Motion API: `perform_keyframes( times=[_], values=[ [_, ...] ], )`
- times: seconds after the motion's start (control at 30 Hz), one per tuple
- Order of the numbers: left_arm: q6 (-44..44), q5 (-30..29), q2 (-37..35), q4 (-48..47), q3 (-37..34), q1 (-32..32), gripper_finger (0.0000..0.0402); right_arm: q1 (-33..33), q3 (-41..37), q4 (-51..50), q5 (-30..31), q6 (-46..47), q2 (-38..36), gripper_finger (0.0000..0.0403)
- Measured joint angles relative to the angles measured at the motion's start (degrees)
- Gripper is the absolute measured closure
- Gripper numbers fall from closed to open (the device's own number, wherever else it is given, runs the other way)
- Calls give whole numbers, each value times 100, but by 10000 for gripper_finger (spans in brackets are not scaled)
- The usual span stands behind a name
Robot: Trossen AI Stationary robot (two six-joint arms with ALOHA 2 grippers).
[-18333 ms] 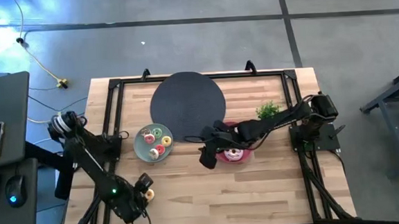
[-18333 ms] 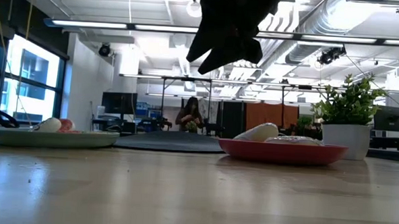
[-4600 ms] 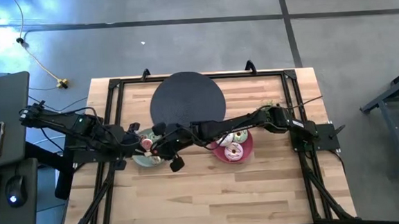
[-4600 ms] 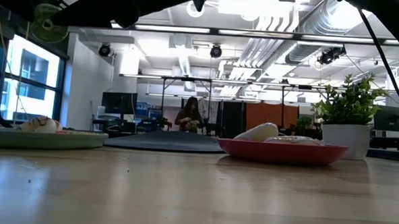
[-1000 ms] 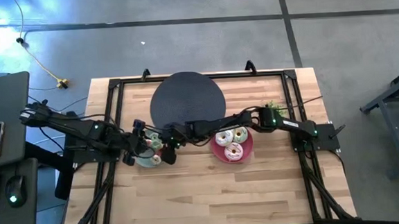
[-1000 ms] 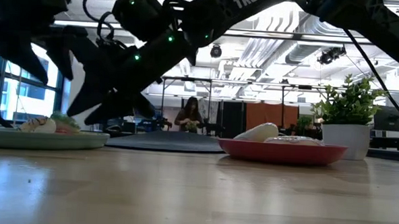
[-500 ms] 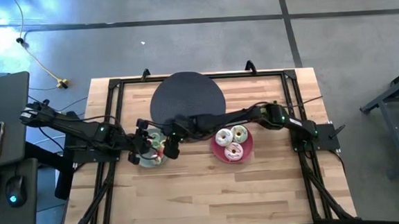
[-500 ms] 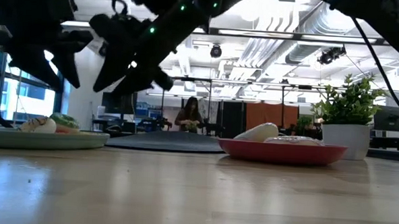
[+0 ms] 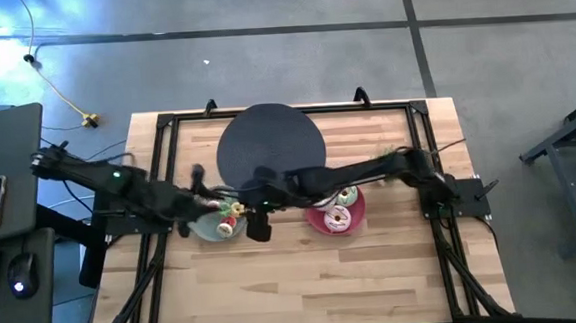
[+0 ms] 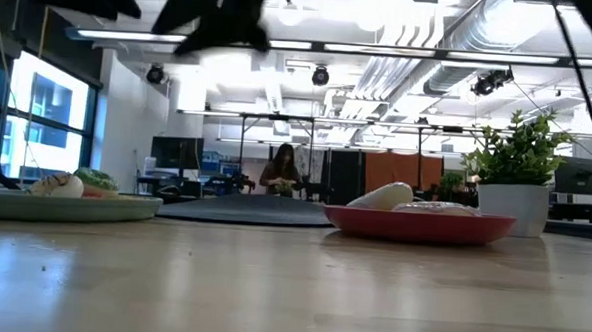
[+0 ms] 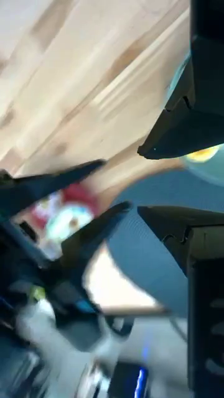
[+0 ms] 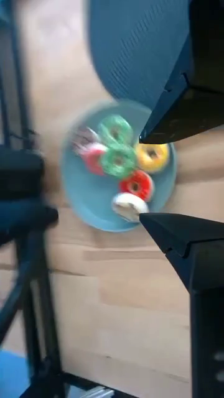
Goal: Pick & Place donuts
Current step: Return to Home Position
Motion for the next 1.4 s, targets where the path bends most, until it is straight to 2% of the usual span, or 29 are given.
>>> perform_keyframes(
  times=[0.1, 0.2, 0.33, 0.43, 0.53, 0.63, 0.73, 0.8, 0.93, 1.07, 1.17, 1.4],
  values=[
    [63, -345, -498, 211, -24, -63, 278, 115, 2, -220, 480, -279, -463, 222],
    [254, -457, -929, 1193, -500, -57, 278, 150, -393, -348, 858, -252, -999, 222],
    [578, -329, -1152, 3456, -1528, -56, 278, 273, -2039, 352, 928, 653, -1979, 222],
    [662, -355, -1098, 4501, -2017, -56, 278, 430, -3392, 1383, 954, 1363, -2808, 222],
    [1068, -561, -1118, 4649, -2103, -56, 278, 521, -4441, 2022, 1362, 1744, -3648, 222],
    [1343, -977, -1240, 4319, -2064, -56, 278, 509, -5210, 2002, 1832, 1910, -4489, 222],
    [1284, -1284, -1468, 4106, -1997, -57, 278, 501, -5762, 2040, 1794, 2276, -5389, 222],
    [953, -1090, -1630, 4088, -1996, -57, 278, 505, -6101, 2079, 1673, 2734, -5986, 222],
    [461, -42, -1861, 3958, -1996, -59, 278, 604, -6752, 2372, 1621, 2917, -6983, 222],
    [1330, 383, -1838, 4499, -1996, -60, 278, 704, -7424, 3731, 1181, 2121, -7685, 222],
    [1959, 716, -1633, 5090, -1996, -56, 278, 689, -7933, 4643, 718, 1873, -7884, 222],
    [2141, 1172, -728, 5603, -2011, -56, 278, 689, -8912, 5849, 565, 1995, -7579, 222]
  ],
)
